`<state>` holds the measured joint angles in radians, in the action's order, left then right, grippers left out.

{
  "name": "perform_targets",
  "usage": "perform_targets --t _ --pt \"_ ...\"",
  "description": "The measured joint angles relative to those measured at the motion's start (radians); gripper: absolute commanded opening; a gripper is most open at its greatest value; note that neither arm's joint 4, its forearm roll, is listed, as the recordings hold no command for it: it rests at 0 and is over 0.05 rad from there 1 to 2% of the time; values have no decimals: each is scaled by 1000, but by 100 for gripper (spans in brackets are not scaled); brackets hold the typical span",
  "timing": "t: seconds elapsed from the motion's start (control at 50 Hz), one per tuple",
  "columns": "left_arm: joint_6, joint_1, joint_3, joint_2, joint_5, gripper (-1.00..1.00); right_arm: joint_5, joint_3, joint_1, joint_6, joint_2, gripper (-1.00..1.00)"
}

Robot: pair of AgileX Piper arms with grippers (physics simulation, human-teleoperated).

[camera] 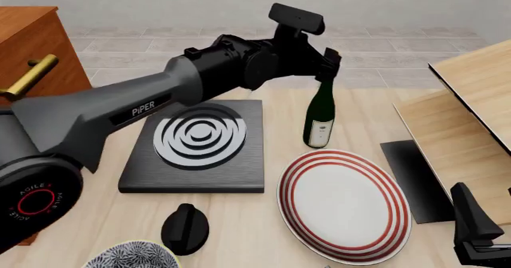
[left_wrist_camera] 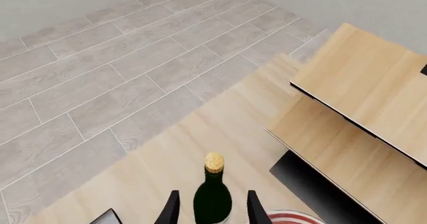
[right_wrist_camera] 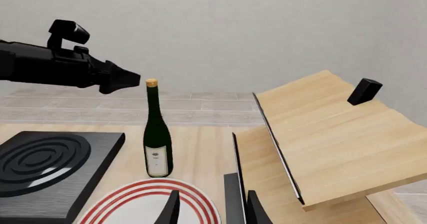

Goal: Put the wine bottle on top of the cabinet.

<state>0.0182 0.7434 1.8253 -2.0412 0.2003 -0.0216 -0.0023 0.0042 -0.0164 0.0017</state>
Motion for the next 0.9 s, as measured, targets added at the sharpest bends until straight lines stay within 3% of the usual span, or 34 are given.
perform_targets --t 0.9 --pt "18 2 279 -196 132 100 -1 0 1 0 0 100"
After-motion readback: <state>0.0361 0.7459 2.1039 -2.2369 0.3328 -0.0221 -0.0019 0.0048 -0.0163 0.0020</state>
